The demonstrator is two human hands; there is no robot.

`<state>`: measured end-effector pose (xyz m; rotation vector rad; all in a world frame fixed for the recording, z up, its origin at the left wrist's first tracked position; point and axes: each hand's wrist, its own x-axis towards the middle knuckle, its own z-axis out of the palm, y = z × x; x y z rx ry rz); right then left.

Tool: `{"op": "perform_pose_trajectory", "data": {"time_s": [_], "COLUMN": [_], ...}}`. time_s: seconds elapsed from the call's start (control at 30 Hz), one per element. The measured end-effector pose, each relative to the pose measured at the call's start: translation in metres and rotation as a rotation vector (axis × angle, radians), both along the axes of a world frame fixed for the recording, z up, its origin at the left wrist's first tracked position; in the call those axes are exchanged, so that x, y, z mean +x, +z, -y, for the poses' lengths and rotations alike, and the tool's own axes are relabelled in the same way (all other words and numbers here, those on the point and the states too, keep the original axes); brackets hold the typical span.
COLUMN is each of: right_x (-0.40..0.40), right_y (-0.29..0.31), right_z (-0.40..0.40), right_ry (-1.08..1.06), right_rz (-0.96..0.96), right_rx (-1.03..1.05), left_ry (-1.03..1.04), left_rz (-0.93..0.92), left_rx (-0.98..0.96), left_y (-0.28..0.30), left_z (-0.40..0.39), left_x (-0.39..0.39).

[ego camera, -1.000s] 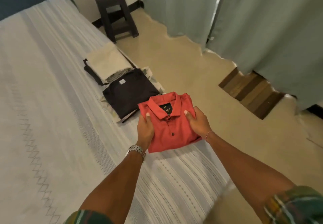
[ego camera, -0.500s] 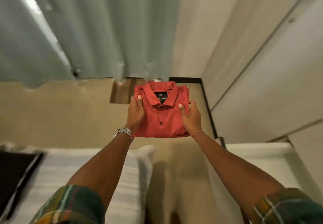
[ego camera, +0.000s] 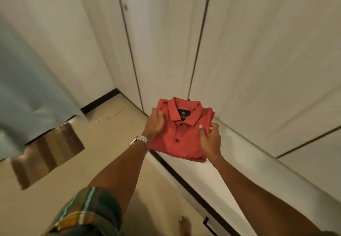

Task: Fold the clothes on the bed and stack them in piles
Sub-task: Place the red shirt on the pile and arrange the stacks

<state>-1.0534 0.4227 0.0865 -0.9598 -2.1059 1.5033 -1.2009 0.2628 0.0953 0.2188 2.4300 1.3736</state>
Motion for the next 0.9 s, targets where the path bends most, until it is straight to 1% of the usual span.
{"op": "perform_pose_trajectory", "data": {"time_s": [0.07,0.13,0.2,0.3,0.4,0.47,0.53,0.57,0.6,0.63,0.7,0.73,0.77,0.83,0.87,0.9], "right_x": [0.023,0.043,0.058,0.066,0.067,0.066,0.063,0.062,0.060,0.058,0.048,0.039,0.026,-0.007,-0.026,-0.046], "right_y": [-0.019,-0.049,-0.082,-0.132,-0.179,-0.200,-0.218,-0.221,-0.224,-0.222,-0.202,-0.188,-0.172,-0.139,-0.121,-0.101], "right_z": [-0.021,-0.036,-0.041,-0.035,-0.021,-0.012,-0.009,-0.009,-0.012,-0.016,-0.024,-0.027,-0.028,-0.027,-0.023,-0.016], "right_ry": [-0.087,-0.145,-0.149,-0.149,-0.135,-0.103,-0.074,-0.059,-0.054,-0.063,-0.040,0.011,0.076,0.202,0.255,0.313], "right_rz": [0.050,0.124,0.195,0.286,0.332,0.349,0.412,0.458,0.521,0.616,0.806,0.800,0.734,0.603,0.550,0.493], "right_rx": [-0.031,-0.083,-0.150,-0.260,-0.372,-0.431,-0.461,-0.451,-0.396,-0.289,0.018,0.159,0.263,0.400,0.459,0.510], "left_ry": [-0.169,-0.314,-0.403,-0.510,-0.574,-0.565,-0.561,-0.557,-0.570,-0.597,-0.646,-0.644,-0.628,-0.650,-0.614,-0.561], "left_rz": [0.016,-0.013,-0.080,-0.183,-0.242,-0.248,-0.252,-0.294,-0.346,-0.278,-0.089,-0.050,0.012,-0.128,-0.148,-0.170], "left_rx": [-0.125,-0.285,-0.430,-0.592,-0.775,-0.870,-0.903,-0.887,-0.900,-0.872,-0.835,-0.836,-0.848,-0.722,-0.629,-0.578], "left_y": [-0.017,-0.046,-0.074,-0.111,-0.145,-0.165,-0.189,-0.198,-0.208,-0.209,-0.197,-0.185,-0.167,-0.140,-0.121,-0.100], "left_z": [-0.036,-0.063,-0.078,-0.090,-0.095,-0.092,-0.088,-0.081,-0.077,-0.072,-0.063,-0.064,-0.062,-0.058,-0.052,-0.042], "left_x": [0.004,0.006,0.007,0.007,0.008,0.011,0.013,0.016,0.016,0.016,0.013,0.011,0.008,0.004,0.003,0.004]}}
